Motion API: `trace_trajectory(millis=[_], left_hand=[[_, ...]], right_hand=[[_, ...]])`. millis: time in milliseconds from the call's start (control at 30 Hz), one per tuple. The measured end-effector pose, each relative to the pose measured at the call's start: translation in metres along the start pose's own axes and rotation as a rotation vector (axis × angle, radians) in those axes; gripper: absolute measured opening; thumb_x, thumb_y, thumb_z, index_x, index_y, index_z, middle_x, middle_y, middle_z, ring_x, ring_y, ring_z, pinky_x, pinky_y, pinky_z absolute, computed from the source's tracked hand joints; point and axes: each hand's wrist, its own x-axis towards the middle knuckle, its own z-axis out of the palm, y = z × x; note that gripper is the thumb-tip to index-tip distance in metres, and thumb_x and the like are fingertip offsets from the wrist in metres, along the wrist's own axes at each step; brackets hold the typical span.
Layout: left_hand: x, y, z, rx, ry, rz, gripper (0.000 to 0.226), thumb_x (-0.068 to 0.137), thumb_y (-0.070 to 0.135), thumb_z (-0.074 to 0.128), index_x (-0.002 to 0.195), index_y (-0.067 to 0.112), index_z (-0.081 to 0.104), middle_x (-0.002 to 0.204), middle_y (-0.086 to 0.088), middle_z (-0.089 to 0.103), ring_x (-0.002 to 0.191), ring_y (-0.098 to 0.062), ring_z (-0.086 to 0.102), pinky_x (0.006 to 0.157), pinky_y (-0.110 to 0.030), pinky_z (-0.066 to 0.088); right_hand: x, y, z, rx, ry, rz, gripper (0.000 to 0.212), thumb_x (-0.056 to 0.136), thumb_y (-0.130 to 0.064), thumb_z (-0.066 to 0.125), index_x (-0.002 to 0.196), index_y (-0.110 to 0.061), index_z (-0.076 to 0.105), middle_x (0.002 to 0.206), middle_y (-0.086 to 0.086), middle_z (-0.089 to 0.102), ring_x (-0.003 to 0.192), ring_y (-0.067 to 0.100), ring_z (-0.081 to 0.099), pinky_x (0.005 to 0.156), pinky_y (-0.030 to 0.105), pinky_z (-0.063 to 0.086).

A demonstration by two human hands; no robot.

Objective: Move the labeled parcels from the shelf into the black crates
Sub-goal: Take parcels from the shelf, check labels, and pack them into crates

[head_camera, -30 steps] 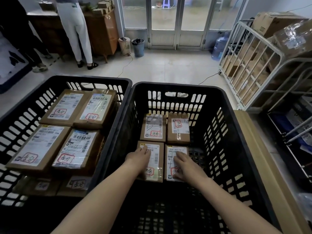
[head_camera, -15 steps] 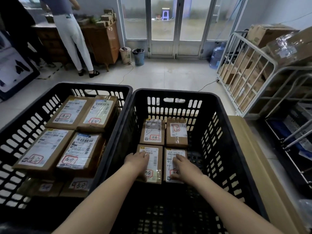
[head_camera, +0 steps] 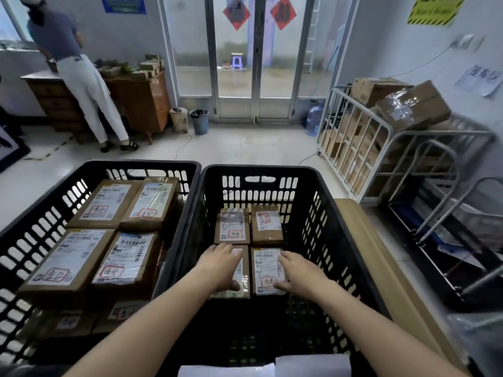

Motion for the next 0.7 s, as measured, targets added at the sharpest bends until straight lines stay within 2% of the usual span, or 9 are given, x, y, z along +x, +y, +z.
trace_trajectory(millis=[133, 400, 700], left_hand=[[-0.018, 0.005, -0.008, 0.020, 0.020, 0.072, 0.069, 0.081, 0.048, 0.064, 0.135, 0.016, 0.037, 0.140, -0.008, 0.041, 0.133, -0.026, 0.034, 0.112, -0.040, 0.028], [-0.070, 0.011, -0.032, 0.009, 0.143, 0.239, 0.073, 0.086, 0.049, 0.057, 0.144, 0.017, 0.027, 0.147, -0.011, 0.032, 0.138, -0.029, 0.026, 0.114, -0.040, 0.025], [-0.131, 0.039, -0.052, -0.075, 0.286, 0.403, 0.066, 0.090, 0.045, 0.052, 0.144, 0.018, 0.028, 0.152, -0.011, 0.025, 0.144, -0.027, 0.016, 0.115, -0.040, 0.021]], right_hand=[[-0.026, -0.013, -0.010, -0.006, 0.064, 0.060, 0.059, 0.085, -0.047, 0.057, 0.133, -0.017, 0.040, 0.132, 0.000, 0.044, 0.123, 0.020, 0.043, 0.098, 0.035, 0.042], [-0.094, -0.051, -0.045, -0.023, 0.144, 0.242, 0.059, 0.088, -0.045, 0.054, 0.133, -0.009, 0.040, 0.135, 0.007, 0.045, 0.124, 0.023, 0.044, 0.100, 0.039, 0.042], [-0.188, -0.096, -0.051, 0.032, 0.313, 0.424, 0.058, 0.091, -0.042, 0.051, 0.137, -0.009, 0.039, 0.139, 0.009, 0.043, 0.128, 0.025, 0.040, 0.103, 0.039, 0.038]])
